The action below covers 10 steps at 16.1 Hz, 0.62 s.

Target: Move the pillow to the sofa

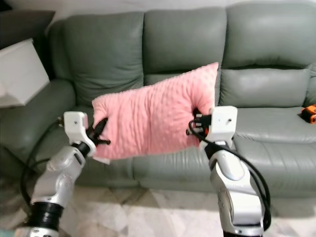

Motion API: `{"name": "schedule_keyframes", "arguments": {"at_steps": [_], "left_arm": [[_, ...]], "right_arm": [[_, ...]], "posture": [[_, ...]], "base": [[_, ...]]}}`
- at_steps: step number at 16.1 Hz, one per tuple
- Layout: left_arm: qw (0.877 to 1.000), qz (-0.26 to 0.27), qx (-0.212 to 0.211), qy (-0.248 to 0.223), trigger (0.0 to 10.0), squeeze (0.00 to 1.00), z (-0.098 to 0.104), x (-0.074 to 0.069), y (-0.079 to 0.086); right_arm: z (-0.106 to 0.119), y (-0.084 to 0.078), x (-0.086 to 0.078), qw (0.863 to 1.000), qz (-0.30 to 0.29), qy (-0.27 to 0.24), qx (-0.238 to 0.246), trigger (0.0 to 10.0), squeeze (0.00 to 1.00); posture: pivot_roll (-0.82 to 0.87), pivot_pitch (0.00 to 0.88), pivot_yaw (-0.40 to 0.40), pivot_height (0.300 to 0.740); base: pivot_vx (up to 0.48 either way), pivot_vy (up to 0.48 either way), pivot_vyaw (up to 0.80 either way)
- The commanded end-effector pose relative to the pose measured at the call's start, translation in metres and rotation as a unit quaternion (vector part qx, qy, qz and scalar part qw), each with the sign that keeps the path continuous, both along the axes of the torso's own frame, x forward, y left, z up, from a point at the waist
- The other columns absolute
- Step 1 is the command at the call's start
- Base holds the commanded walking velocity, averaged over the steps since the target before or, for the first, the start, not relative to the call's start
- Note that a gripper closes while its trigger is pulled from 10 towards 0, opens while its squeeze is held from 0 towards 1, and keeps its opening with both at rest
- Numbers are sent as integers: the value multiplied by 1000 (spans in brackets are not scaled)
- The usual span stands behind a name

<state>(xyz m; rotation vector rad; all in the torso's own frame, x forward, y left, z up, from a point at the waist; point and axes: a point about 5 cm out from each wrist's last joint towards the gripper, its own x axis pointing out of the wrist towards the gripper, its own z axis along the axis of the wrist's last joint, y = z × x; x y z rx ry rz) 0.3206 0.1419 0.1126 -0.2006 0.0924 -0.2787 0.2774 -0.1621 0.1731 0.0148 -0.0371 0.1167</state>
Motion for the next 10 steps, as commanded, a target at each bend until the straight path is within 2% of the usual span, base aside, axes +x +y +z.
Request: {"name": "schedule_keyframes", "arguments": {"at_steps": [1,6,10], "left_arm": [[1000,-16,0,-19,10000,0,7,3,-7],[999,-22,4,-24,10000,0,7,2,-9],[999,-38,-13,-17,10000,0,6,0,-12]], "right_arm": [[6,-4,-1,1000,-6,-14,1,10000,0],[7,-3,0,1000,-4,-15,0,10000,0],[6,-3,0,1000,-5,-13,-1,10000,0]], "posture": [[-261,0,71,740],[-263,0,68,740],[-264,0,67,740]], "base": [[0,0,-738],[0,0,0],[0,0,-800]]}}
